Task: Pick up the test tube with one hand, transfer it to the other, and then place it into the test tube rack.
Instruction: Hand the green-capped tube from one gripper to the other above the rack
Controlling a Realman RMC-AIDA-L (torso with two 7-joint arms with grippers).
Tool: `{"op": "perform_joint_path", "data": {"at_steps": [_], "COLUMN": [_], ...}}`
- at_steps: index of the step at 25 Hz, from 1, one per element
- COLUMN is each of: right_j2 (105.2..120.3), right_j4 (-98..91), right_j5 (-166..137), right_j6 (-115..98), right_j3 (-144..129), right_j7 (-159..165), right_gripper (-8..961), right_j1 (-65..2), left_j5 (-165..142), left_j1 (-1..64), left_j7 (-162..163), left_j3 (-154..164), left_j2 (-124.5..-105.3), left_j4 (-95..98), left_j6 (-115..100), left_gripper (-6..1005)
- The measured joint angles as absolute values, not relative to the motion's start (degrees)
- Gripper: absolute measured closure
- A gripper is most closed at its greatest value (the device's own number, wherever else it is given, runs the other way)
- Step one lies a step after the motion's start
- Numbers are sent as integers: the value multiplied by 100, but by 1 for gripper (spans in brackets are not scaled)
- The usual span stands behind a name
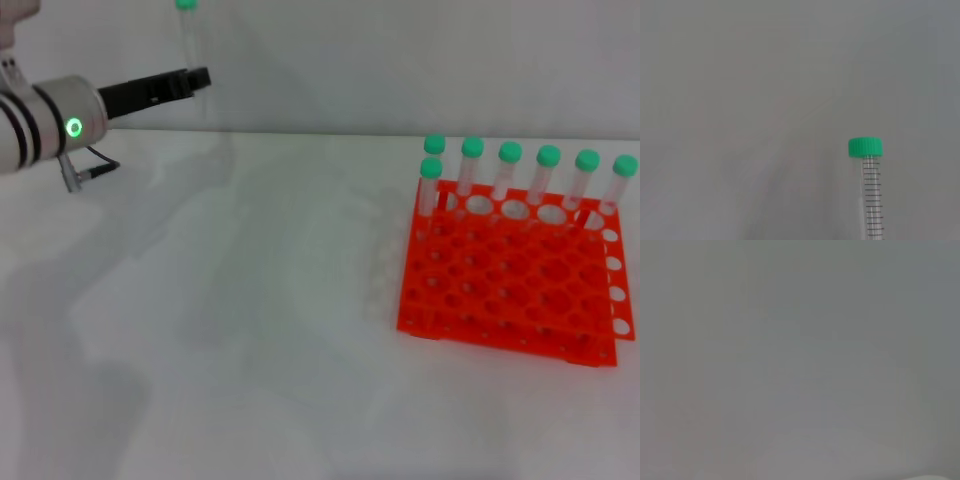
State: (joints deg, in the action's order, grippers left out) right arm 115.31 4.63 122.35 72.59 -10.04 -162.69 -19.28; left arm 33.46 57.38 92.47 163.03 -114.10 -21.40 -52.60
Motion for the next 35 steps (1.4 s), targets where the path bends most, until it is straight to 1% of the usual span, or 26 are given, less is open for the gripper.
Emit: {"op": "perform_joint_path", "data": {"at_steps": [4, 7, 10, 15, 21, 25, 31, 33, 35], "right_j2": [11530, 11510, 11493, 11445, 11413, 11308, 10981, 10919, 10903], "right_j4": [436, 358, 114, -359, -1006, -1300, -1413, -1464, -1566], "right_j5": [12221, 12218, 12210, 12207, 12206, 12206, 12075, 11863, 11658], "right_j6": [7294, 7304, 7272, 7276, 7604, 7967, 8667, 8869, 9002], "right_j3": [-1017, -1021, -1086, -1618, -2398, -2867, -3595, -3633, -3637], "right_j7": [-16194, -15850, -15111, -14098, -13170, -12718, -12262, -12210, -12164], "right_gripper": [96, 96, 96, 96, 96, 96, 107, 110, 114], "right_j1": [-1882, -1849, -1737, -1522, -1304, -1219, -1247, -1266, -1272], "left_j5": [4643, 5243, 5871, 6560, 6596, 6490, 5928, 5743, 5378], "left_j1": [5463, 5342, 5225, 5060, 4926, 4884, 4885, 4912, 4962], "left_j7": [7972, 7242, 6432, 5245, 4241, 3727, 3035, 2897, 2701], "left_j3": [16295, 16295, 16295, 16286, 16287, 16287, 16286, 16286, 16286], "left_j2": [-11700, -11828, -11880, -11901, -11935, -11957, -11971, -11976, -11986], "left_j4": [-1992, -1737, -1247, -556, 204, 723, 1239, 1334, 1455], "left_j6": [-5358, -5486, -5762, -6273, -6851, -6954, -6950, -6913, -6786], "left_gripper": [808, 807, 807, 807, 807, 807, 807, 807, 807]}}
